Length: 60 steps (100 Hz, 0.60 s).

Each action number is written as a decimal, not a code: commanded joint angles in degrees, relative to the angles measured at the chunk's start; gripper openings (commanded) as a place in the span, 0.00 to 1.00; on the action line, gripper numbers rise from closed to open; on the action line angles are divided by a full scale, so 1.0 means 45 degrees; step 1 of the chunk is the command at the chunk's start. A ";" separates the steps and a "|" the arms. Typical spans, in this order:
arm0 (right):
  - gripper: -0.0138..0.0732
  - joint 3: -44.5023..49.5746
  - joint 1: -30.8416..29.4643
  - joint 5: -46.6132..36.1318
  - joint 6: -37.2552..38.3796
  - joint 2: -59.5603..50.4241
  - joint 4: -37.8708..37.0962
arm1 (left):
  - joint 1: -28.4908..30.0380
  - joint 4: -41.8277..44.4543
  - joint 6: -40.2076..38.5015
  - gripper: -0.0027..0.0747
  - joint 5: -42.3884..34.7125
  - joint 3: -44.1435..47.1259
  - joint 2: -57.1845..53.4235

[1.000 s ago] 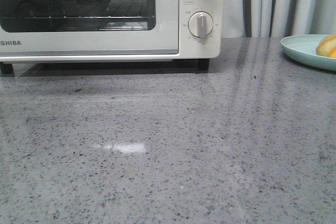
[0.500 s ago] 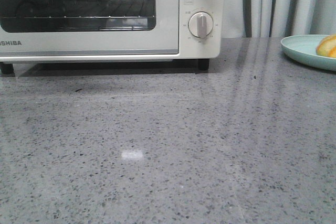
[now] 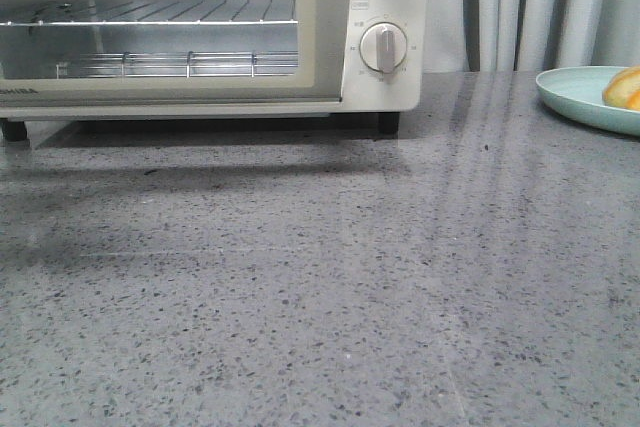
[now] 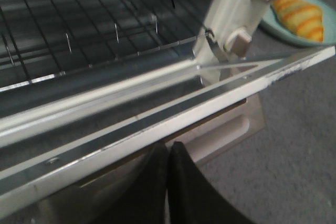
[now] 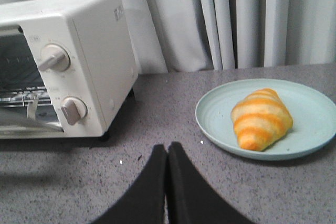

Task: Put bread in oven
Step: 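Hook the oven door handle with the left gripper and pull it down open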

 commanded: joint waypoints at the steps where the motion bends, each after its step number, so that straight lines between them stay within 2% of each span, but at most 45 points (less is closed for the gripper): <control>1: 0.09 -0.0707 -0.0067 -0.1094 -0.0018 0.0247 -0.0074 | -0.0086 0.0461 -0.0027 0.01 -0.0332 0.0274 -0.0190; 24: 0.09 -0.1720 -0.0067 -0.1179 -0.0018 0.0643 -0.0159 | -0.0086 0.0773 -0.0027 0.01 -0.0471 0.1425 -0.0190; 60: 0.09 -0.4384 -0.0067 -0.0555 -0.0018 0.2423 -0.0424 | -0.0086 0.0749 -0.0027 0.01 -0.0190 0.1505 -0.0190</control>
